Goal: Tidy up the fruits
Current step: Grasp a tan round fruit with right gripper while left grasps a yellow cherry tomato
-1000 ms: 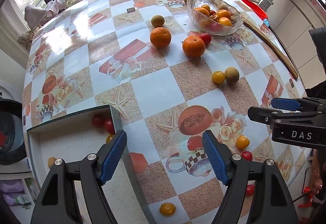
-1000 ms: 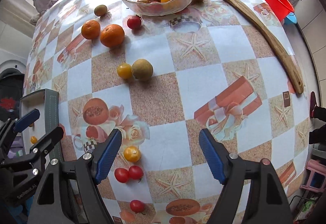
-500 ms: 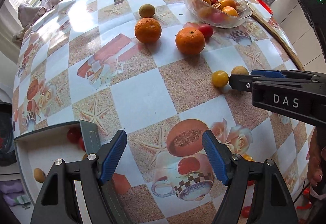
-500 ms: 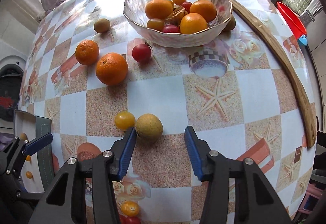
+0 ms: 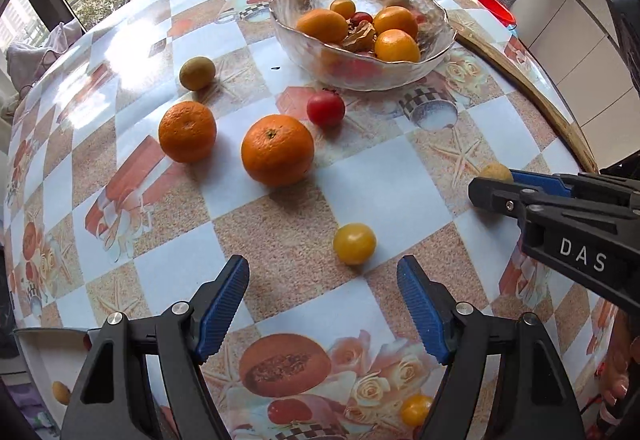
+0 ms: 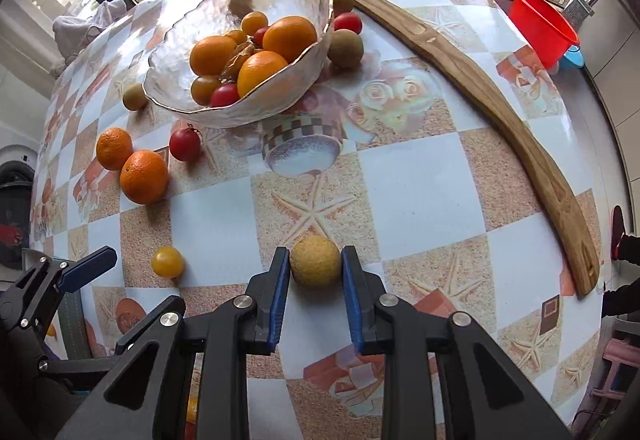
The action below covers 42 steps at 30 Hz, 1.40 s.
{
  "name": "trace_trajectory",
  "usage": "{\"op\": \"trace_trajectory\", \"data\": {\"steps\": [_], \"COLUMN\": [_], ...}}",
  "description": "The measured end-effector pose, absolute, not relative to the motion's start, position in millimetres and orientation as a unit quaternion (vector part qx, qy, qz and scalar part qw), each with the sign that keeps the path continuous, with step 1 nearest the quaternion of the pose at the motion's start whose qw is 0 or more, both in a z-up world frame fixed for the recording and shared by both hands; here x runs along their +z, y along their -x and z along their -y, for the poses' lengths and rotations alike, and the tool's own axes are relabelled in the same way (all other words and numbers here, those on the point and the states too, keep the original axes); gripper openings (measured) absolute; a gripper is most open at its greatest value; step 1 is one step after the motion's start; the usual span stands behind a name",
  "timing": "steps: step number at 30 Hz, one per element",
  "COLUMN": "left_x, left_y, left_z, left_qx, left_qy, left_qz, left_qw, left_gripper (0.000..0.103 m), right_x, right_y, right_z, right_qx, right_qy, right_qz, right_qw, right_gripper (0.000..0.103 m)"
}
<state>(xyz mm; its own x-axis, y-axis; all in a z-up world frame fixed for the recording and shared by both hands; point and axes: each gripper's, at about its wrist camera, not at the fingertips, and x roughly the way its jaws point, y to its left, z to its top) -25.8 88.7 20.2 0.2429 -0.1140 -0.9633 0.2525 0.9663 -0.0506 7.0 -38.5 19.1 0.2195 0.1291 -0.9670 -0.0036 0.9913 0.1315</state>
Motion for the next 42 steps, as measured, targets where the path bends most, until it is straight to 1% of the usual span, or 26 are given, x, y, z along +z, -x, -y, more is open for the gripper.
{"op": "trace_trajectory", "data": {"steps": [2, 3, 4, 5, 6, 7, 8, 17, 22, 26, 27, 28, 29, 30, 35, 36, 38, 40, 41, 42], "left_x": [19, 18, 17, 18, 19, 20, 20, 30, 31, 27, 25, 23, 22, 22, 19, 18, 18, 19, 20, 20], "left_y": [21, 20, 18, 18, 18, 17, 17, 33, 40, 31, 29, 28, 28, 27, 21, 20, 19, 18, 18, 17], "left_z": [-83, -81, -79, -76, -75, -76, -77, -112, -120, -113, -110, -107, -104, -101, -88, -83, -80, -82, -86, -90], "left_qx": [-0.115, -0.115, -0.111, -0.111, -0.114, -0.117, -0.12, -0.137, -0.125, -0.121, -0.12, -0.121, -0.121, -0.119, -0.111, -0.108, -0.104, -0.103, -0.109, -0.117], "left_qy": [-0.058, -0.058, -0.063, -0.067, -0.065, -0.063, -0.059, 0.015, 0.017, 0.018, 0.013, 0.01, 0.009, 0.006, -0.011, -0.017, -0.03, -0.034, -0.023, -0.008], "left_qz": [-0.603, -0.604, -0.606, -0.602, -0.598, -0.597, -0.599, -0.613, -0.614, -0.615, -0.616, -0.617, -0.616, -0.609, -0.603, -0.601, -0.597, -0.596, -0.6, -0.605], "left_qw": [0.787, 0.787, 0.785, 0.788, 0.79, 0.791, 0.789, 0.778, 0.779, 0.779, 0.779, 0.777, 0.779, 0.784, 0.79, 0.792, 0.795, 0.795, 0.792, 0.787], "left_gripper": [0.075, 0.062, 0.054, 0.049, 0.037, 0.028, 0.026, 0.026, 0.026, 0.027, 0.028, 0.042, 0.052, 0.065, 0.065, 0.064, 0.052, 0.027, 0.022, 0.022], "right_x": [19, 19, 18, 18, 18, 18, 19, 26, 30, 32, 33, 33, 32, 32, 34, 35, 36, 37, 37, 38], "right_y": [-7, -6, -6, -5, -5, -4, -2, 19, 39, 48, 50, 51, 54, 56, 60, 61, 62, 64, 65, 65], "right_z": [42, 46, 48, 49, 49, 50, 53, 60, 56, 53, 53, 54, 58, 59, 62, 64, 67, 70, 71, 71], "right_qx": [0.041, 0.04, 0.04, 0.04, 0.041, 0.041, 0.042, 0.048, 0.056, 0.057, 0.057, 0.056, 0.056, 0.055, 0.051, 0.05, 0.047, 0.043, 0.042, 0.042], "right_qy": [-0.055, -0.058, -0.06, -0.062, -0.063, -0.065, -0.066, -0.08, -0.082, -0.084, -0.085, -0.086, -0.088, -0.09, -0.097, -0.098, -0.101, -0.105, -0.106, -0.107], "right_qz": [-0.623, -0.623, -0.624, -0.624, -0.624, -0.625, -0.625, -0.632, -0.64, -0.645, -0.645, -0.646, -0.647, -0.647, -0.648, -0.648, -0.648, -0.648, -0.647, -0.647], "right_qw": [0.779, 0.779, 0.778, 0.778, 0.778, 0.777, 0.777, 0.769, 0.762, 0.758, 0.757, 0.756, 0.755, 0.755, 0.754, 0.754, 0.753, 0.753, 0.754, 0.754], "right_gripper": [0.028, 0.028, 0.028, 0.028, 0.028, 0.028, 0.028, 0.028, 0.028, 0.028, 0.028, 0.028, 0.028, 0.028, 0.028, 0.028, 0.028, 0.028, 0.028, 0.028]}}
